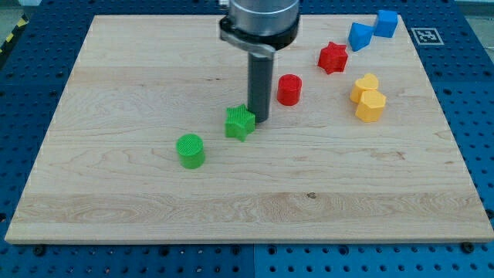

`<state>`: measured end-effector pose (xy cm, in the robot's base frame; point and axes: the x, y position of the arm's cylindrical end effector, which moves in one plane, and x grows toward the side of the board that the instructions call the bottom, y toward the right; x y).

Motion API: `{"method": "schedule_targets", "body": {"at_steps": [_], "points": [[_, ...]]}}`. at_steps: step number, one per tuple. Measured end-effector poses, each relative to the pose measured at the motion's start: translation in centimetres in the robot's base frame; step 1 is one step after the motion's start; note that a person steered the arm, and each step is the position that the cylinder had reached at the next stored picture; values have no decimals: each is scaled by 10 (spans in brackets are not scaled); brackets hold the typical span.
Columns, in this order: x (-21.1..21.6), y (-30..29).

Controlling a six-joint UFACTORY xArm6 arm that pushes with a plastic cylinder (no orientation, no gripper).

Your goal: Nudge the red circle to top of the green star

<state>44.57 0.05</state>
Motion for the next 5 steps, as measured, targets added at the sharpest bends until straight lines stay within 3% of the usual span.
{"method": "schedule_targets", "body": {"at_steps": [2, 3, 4, 5], "points": [[11, -62], [-90, -92], [-164, -90], [-163, -11]]}}
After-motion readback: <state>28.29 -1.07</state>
